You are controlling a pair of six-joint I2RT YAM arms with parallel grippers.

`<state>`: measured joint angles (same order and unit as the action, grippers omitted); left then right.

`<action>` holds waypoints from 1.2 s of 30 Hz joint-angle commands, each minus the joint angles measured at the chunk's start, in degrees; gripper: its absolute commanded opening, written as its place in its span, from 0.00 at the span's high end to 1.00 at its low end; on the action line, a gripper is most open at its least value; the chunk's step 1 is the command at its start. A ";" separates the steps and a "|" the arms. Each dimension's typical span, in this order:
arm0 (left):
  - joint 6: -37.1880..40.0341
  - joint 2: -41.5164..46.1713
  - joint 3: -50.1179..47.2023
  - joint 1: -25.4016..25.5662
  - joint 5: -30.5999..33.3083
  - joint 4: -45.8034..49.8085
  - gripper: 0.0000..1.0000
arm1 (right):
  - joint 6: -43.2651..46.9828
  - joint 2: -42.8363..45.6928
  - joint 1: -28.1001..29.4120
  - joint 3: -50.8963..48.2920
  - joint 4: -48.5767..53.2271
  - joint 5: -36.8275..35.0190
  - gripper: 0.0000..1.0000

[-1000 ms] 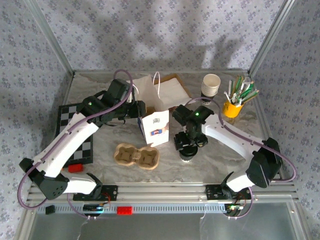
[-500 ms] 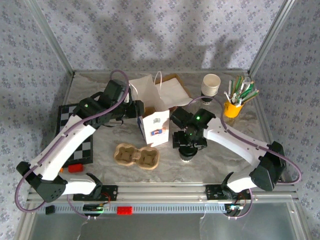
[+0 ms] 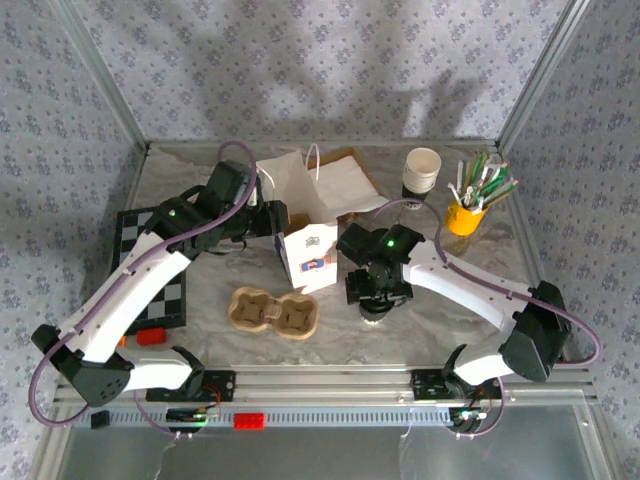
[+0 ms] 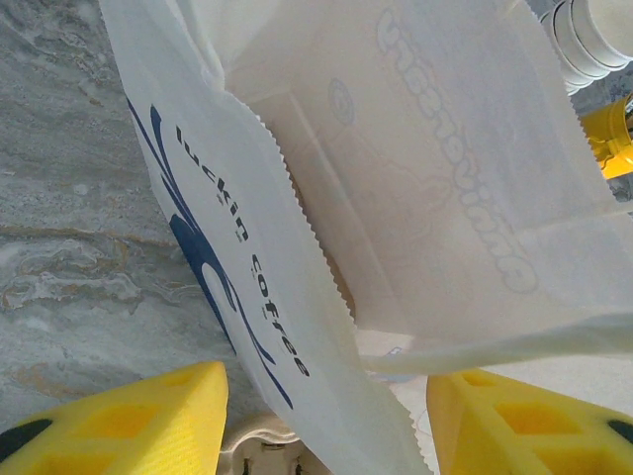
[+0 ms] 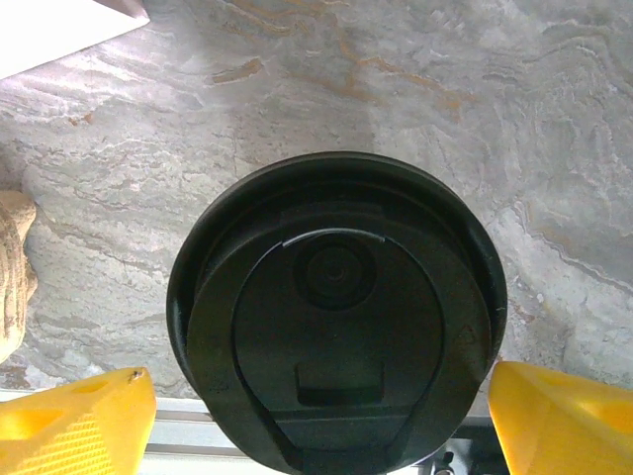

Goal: Pack the takeout coffee

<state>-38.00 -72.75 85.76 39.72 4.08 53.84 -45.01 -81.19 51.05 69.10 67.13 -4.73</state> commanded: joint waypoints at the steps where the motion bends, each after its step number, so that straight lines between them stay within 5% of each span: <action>1: -0.28 0.81 0.03 -0.47 0.40 -0.72 0.45 | 1.57 0.65 -0.30 -0.28 0.88 -0.34 0.11; 36: -0.37 1.12 -0.03 -0.60 0.93 -0.49 0.44 | 0.40 1.07 -2.07 -2.27 -1.47 -3.90 0.12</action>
<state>-38.04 -72.75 85.76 39.35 4.32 53.84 -42.22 -81.10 49.10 66.89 64.88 -6.33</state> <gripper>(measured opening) 0.559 0.878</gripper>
